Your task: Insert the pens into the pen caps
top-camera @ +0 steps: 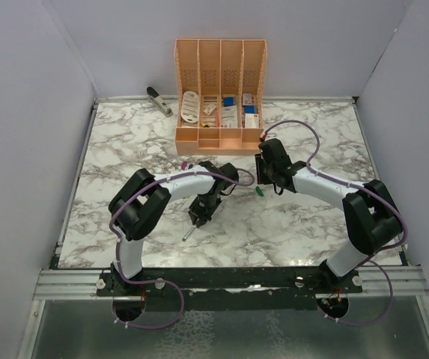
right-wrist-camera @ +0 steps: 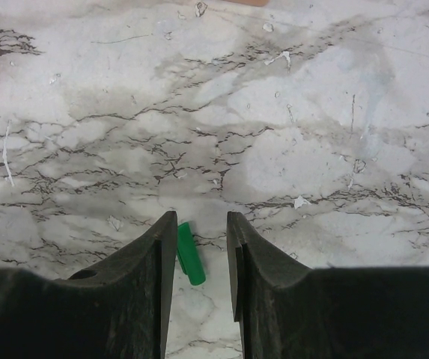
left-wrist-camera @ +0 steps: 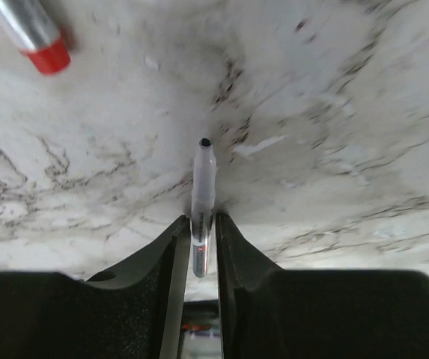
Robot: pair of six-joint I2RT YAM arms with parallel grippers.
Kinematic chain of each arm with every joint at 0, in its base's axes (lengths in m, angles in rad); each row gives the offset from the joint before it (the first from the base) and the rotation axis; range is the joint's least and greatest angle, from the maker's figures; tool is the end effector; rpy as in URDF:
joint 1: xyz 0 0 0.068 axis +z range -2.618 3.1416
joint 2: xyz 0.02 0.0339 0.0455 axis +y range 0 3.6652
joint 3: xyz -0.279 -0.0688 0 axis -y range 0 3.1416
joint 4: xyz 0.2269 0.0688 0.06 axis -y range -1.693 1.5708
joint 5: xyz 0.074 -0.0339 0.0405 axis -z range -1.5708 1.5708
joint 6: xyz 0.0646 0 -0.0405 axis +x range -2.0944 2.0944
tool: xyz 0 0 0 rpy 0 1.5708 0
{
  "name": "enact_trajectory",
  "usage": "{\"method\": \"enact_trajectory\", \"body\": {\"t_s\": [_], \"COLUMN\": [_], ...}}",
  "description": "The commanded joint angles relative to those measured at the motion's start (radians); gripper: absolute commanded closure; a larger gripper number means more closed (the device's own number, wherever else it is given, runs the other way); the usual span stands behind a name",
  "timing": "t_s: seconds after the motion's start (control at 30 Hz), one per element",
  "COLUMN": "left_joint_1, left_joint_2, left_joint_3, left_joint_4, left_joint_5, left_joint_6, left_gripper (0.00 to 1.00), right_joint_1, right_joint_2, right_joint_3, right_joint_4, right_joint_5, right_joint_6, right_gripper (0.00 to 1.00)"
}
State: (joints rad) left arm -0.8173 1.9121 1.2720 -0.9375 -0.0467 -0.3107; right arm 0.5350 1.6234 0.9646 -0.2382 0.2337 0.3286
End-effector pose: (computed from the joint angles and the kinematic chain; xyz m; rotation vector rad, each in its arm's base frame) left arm 0.2282 -0.2388 0.1505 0.7825 3.0220 0.0673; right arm 0.2969 0.1585 0.1937 -0.1513 2.4321 0.0973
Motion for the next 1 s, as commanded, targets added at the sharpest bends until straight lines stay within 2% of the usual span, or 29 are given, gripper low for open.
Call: {"method": "enact_trajectory", "body": {"t_s": [0.0,0.13,0.27,0.47,0.63,0.97], "left_joint_1": [0.002,0.002,0.002,0.002,0.014,0.04], "left_joint_2": [0.085,0.099,0.101,0.068,-0.025,-0.168], "left_joint_3": [-0.031,-0.028,-0.021,-0.011,-0.019,0.021], "left_joint_4": [-0.158,-0.148,-0.138,-0.077,0.051,0.18], "left_joint_5": [-0.094,-0.096,-0.096,-0.102,-0.081,-0.076], "left_joint_6": [0.038,0.038,0.038,0.013,-0.013,0.03], "left_gripper": [0.76,0.81,1.0,1.0,1.0,1.0], "right_joint_1": [-0.004,-0.006,-0.007,-0.007,-0.009,-0.009], "right_joint_2": [0.01,0.009,0.005,0.015,0.021,0.027], "right_joint_3": [0.031,0.028,0.024,0.029,0.031,0.027], "right_joint_4": [0.026,0.031,0.037,0.043,0.046,0.048], "right_joint_5": [-0.018,-0.016,-0.015,-0.019,-0.018,0.012], "right_joint_6": [0.011,0.011,0.009,0.004,0.001,-0.007], "right_gripper": [0.68,0.68,0.67,0.68,0.67,0.68]}}
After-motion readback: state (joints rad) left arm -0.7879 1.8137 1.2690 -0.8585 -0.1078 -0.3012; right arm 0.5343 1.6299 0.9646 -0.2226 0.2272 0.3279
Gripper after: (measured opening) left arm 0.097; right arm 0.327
